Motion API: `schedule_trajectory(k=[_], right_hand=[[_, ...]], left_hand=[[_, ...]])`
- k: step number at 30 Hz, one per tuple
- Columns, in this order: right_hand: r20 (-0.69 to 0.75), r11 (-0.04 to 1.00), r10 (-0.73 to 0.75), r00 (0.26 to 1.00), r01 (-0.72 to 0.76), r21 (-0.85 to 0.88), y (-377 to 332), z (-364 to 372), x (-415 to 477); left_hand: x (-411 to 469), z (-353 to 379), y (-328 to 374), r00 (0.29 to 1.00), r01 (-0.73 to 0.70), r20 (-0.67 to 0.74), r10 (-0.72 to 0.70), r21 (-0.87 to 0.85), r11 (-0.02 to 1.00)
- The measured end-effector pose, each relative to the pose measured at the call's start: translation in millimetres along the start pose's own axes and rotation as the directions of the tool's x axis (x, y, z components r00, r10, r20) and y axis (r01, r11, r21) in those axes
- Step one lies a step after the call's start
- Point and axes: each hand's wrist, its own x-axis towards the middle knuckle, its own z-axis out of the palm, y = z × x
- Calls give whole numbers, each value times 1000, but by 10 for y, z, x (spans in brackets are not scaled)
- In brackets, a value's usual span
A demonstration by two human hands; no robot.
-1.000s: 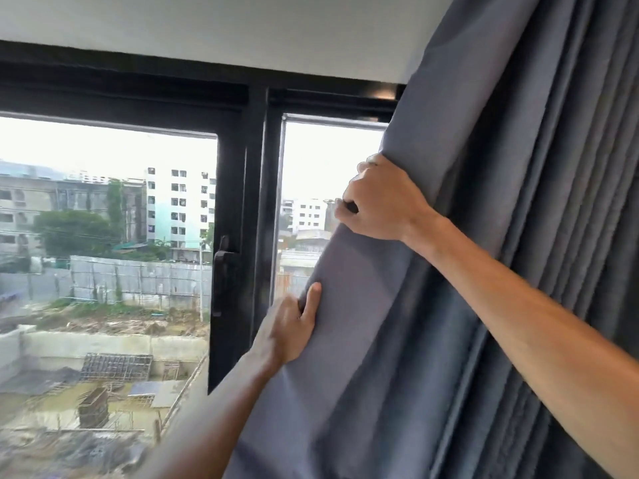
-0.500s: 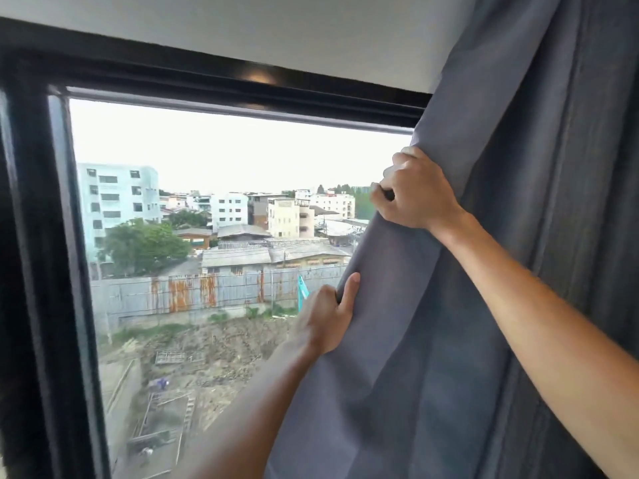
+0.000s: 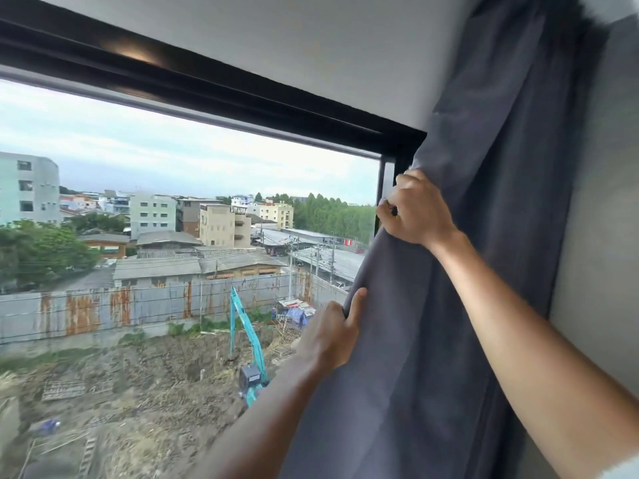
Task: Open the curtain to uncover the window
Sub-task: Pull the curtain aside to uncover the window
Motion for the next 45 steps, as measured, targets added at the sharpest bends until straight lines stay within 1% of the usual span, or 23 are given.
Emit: schedule_trajectory(k=[5, 8, 10, 14, 17, 21, 26, 30, 32, 36, 38, 42, 45], right_hand=[[-41, 1000, -18, 999, 17, -26, 425, 228, -131], [-98, 1000, -13, 995, 11, -24, 682, 286, -215], [-91, 1000, 3, 996, -6, -30, 801, 326, -234], [-92, 998, -4, 996, -2, -59, 746, 505, -192], [-111, 999, -8, 994, 2, -49, 657, 669, -126], [-101, 999, 0, 995, -4, -34, 576, 803, -91], [-68, 997, 14, 998, -19, -72, 443, 852, -130], [-22, 995, 49, 999, -51, -92, 328, 866, -275], [2, 995, 50, 999, -50, -90, 273, 875, -332], [42, 990, 82, 996, -77, -116, 164, 817, -474], [69, 989, 65, 996, -55, -136, 124, 774, -523], [123, 987, 23, 992, -3, -163, -78, 603, -435], [194, 981, 9, 981, 29, -191, -288, 477, -447]], left_hand=[[217, 460, 82, 999, 18, 38, -17, -36, 999], [308, 668, 223, 993, 35, 114, -29, -53, 998], [390, 766, 272, 987, 56, 151, -50, -40, 998], [546, 804, 103, 984, 102, 147, -96, -31, 994], [682, 785, -77, 986, 93, 139, -89, -20, 996], [751, 730, -198, 986, 96, 134, -94, -6, 995], [706, 653, -357, 983, 96, 156, -93, -11, 995], [564, 603, -444, 963, 108, 244, -113, 34, 994], [488, 573, -491, 961, 87, 257, -106, 85, 993], [289, 554, -540, 970, 9, 239, -48, 161, 987], [220, 521, -541, 971, 5, 235, -44, 164, 986], [124, 285, -576, 984, 31, 168, -62, 179, 983], [-26, 142, -651, 990, -40, 141, 2, 267, 963]])
